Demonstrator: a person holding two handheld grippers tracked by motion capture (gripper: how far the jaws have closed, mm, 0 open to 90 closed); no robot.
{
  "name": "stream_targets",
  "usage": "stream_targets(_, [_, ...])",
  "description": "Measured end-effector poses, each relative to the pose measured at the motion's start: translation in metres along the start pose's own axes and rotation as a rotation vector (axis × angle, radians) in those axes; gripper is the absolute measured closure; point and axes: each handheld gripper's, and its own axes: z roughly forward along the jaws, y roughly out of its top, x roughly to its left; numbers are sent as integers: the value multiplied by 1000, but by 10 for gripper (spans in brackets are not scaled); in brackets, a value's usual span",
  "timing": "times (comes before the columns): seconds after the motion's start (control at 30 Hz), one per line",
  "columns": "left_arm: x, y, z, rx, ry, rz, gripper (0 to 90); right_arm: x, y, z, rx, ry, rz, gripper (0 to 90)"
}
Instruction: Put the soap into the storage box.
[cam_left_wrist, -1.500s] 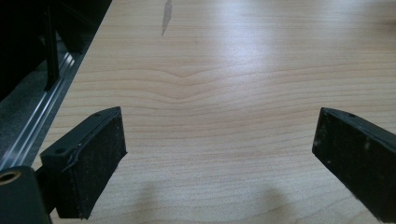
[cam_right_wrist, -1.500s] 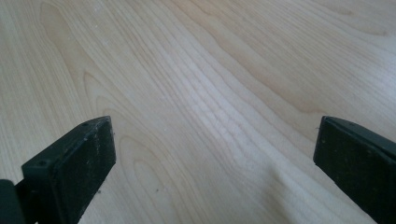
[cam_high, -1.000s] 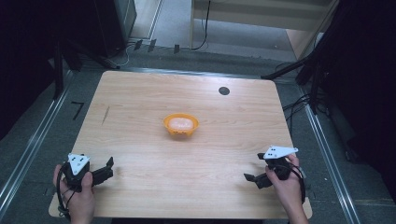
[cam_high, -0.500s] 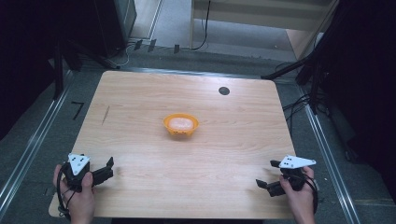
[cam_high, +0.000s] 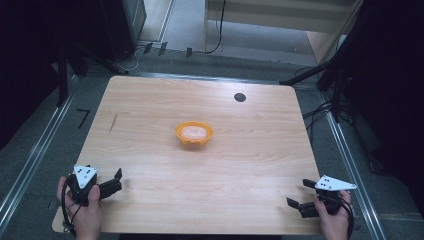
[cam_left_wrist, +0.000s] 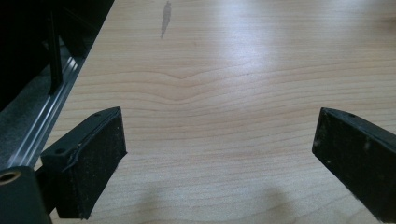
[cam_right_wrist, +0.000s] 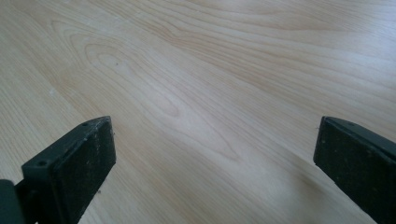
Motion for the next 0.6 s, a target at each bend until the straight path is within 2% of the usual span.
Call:
stream_targets(0.17, [0,0,-1,-2,-2,-2,32,-6,-8,-10,-22,-19,22,0])
stream_targets(0.6, [0,0,0,1,-2,3,32,-12,-20,-17,-73,-37,53,0])
